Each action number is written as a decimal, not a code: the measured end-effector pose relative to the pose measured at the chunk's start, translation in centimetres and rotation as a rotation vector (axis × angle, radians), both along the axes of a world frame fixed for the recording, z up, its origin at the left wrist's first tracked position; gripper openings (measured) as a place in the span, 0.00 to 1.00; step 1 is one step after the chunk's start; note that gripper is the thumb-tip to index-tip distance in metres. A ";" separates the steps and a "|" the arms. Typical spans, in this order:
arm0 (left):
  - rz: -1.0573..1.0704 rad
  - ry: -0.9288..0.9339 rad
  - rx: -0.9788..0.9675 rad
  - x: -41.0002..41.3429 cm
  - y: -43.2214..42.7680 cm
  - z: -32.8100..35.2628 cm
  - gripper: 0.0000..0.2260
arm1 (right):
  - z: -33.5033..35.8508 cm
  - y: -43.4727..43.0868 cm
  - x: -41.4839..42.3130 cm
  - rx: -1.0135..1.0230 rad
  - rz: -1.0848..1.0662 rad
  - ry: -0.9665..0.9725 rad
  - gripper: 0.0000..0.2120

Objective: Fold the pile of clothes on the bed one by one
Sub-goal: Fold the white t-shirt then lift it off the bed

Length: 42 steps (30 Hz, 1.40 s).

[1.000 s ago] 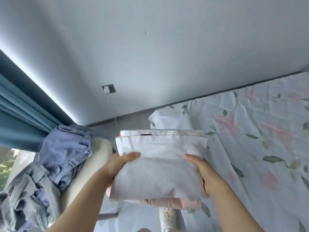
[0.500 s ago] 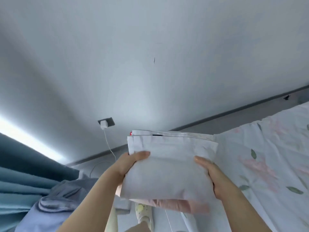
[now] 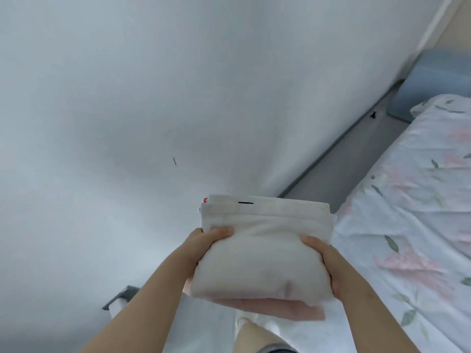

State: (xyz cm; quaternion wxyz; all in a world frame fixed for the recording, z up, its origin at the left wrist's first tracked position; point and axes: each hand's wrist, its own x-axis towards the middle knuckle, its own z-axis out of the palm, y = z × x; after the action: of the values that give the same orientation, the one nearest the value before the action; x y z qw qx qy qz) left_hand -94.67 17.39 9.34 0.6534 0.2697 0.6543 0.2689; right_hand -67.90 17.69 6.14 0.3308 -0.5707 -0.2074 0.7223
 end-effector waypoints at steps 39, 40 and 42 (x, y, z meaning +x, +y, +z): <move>-1.552 0.217 0.075 71.0 65.4 -8.1 0.31 | -8.3 38.1 44.1 -0.138 -1.505 0.170 0.38; -1.604 0.230 0.096 73.8 66.9 -8.6 0.28 | -9.2 39.7 45.7 -0.139 -1.547 0.182 0.38; -1.717 0.253 0.123 79.1 69.7 -9.6 0.30 | -10.9 42.6 48.4 -0.131 -1.623 0.216 0.36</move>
State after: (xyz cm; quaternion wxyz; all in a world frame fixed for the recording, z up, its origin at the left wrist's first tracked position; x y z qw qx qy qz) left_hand -15.57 87.07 -0.26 0.5370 0.7325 0.2766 -0.3141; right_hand -19.54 60.32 -4.78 0.7344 -0.4886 0.3457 0.3201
